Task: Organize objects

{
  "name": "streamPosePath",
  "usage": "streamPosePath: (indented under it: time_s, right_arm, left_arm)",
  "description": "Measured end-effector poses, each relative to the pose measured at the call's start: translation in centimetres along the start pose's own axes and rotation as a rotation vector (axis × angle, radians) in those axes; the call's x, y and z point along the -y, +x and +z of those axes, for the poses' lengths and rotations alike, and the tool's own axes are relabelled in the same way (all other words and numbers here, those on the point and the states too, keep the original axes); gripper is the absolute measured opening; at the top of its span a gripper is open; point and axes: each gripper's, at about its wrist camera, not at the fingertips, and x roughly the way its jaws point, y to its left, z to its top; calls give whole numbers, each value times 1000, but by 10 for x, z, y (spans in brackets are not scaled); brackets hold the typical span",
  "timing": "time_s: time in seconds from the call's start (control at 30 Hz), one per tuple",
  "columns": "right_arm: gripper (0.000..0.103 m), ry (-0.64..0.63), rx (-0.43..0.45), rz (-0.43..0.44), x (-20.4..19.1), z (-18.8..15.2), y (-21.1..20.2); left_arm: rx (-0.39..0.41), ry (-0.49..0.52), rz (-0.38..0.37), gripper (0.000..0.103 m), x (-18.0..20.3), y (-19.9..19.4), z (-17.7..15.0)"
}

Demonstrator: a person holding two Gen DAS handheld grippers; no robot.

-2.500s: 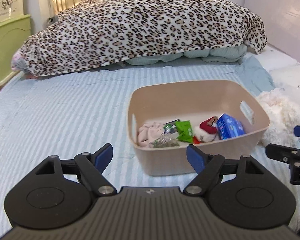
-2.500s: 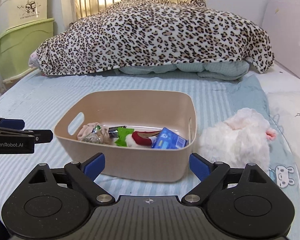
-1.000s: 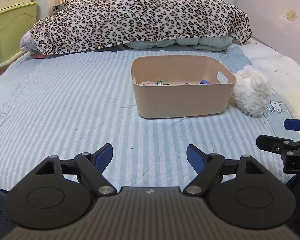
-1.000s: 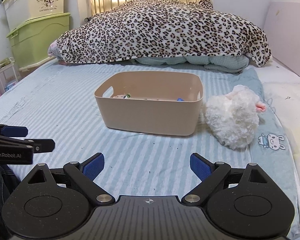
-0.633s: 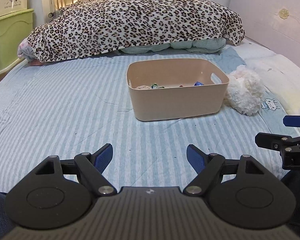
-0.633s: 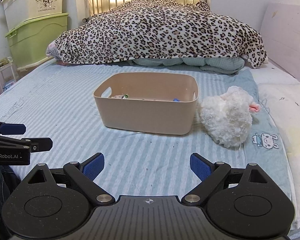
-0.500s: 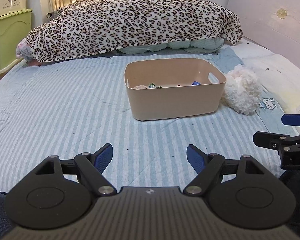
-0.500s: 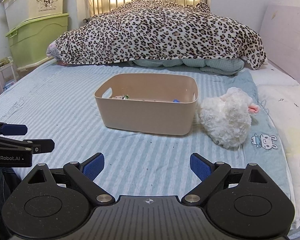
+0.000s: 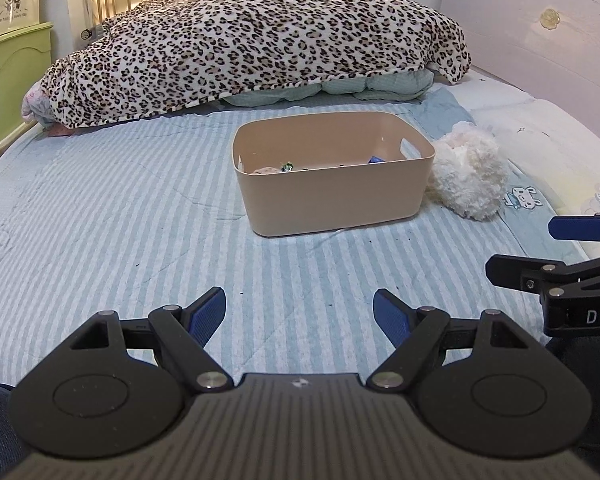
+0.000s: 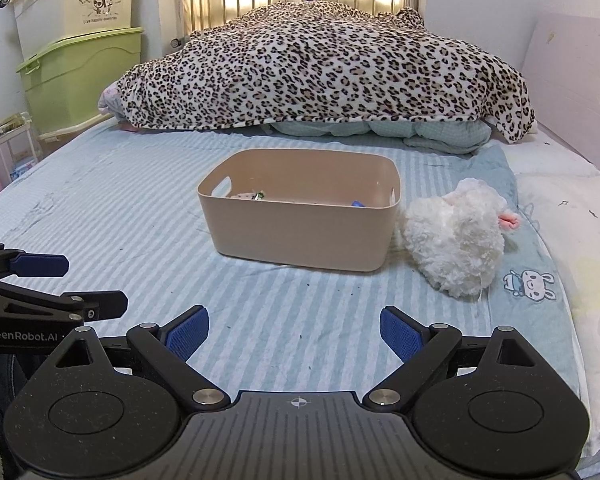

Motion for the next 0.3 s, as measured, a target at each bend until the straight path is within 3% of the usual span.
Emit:
streamPosePath:
  time_s: [0.3]
  right_arm:
    - [94,-1,-5,-7,-1,0,2]
  left_arm:
    - [0,0,6,82,0,0,-1]
